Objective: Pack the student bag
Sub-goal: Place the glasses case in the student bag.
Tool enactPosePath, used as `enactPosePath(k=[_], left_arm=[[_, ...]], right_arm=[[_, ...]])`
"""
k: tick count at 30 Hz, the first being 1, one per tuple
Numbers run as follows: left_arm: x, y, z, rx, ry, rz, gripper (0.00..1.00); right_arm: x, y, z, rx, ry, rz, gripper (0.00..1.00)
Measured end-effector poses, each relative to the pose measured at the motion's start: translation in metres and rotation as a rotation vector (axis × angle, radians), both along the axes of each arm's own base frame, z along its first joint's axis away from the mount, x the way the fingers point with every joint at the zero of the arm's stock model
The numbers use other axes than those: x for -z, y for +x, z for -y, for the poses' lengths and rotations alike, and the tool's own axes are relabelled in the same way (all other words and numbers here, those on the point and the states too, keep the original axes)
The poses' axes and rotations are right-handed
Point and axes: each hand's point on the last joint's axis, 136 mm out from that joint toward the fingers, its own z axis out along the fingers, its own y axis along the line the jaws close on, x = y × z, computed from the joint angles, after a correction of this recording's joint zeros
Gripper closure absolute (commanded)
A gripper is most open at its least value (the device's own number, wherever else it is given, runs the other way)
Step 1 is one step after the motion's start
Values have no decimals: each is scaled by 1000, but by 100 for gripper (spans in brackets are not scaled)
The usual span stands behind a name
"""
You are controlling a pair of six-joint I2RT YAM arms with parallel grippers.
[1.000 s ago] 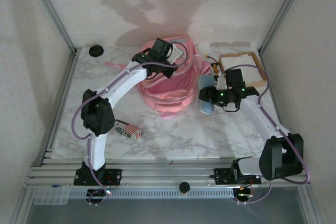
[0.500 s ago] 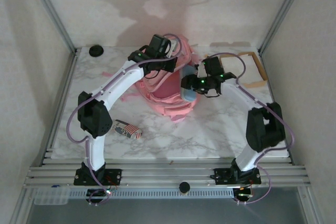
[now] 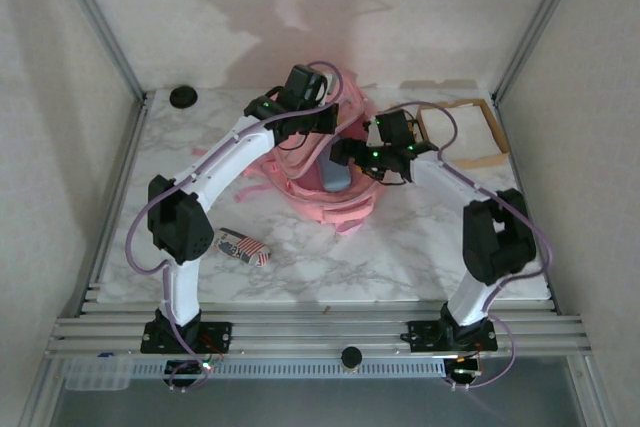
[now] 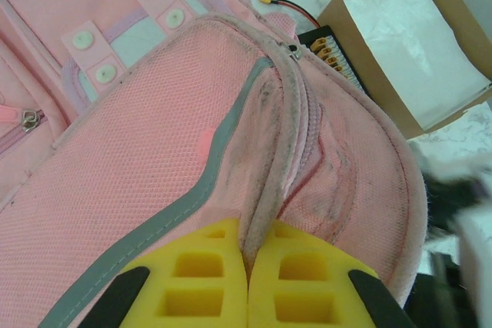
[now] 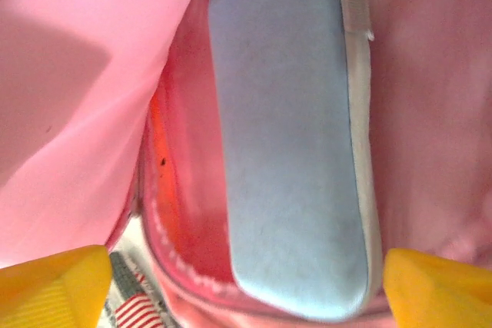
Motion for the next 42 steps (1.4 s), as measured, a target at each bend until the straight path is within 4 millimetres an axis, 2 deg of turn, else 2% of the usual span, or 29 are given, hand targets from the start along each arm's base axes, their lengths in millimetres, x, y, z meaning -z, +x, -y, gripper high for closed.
enactPosePath(k=[2,7,12,14,16,19,27,30,34,37,42], left_arm=[[0,-1,1,-4,-10,-8,100],[0,-2,2,-15,-33,-24,100],[-1,-2,3,-32,-57,-42,100],[-1,-3,4,-39,-67,-50,100],[-1,-3,5,-47,-77,-57,100],[-3,-6,8,-58,-99,-63,100],[-16,-12,1,-132,-161,-53,100],[-19,-13,-1,-146,-175,-53,100],[-20,-14,0,-154,-187,-59,100],[-17,-14,0,-163,-191,-67,100],[-13,-14,3,-156,-194,-66,100]], right_arm=[[-1,-10,0,-21,16,-5,25],[24,-26,1,-52,-33,-65,30],[51,-28,-7,-75,-61,-114,37],[61,-30,-13,-83,-64,-132,46],[65,-28,-19,-85,-58,-136,49],[63,-14,-34,-70,-20,-124,51],[48,55,-82,-19,172,-15,49],[44,64,-93,-15,233,11,46],[40,56,-87,1,281,34,45],[32,33,-68,14,306,30,46],[-4,6,-28,81,286,84,44]])
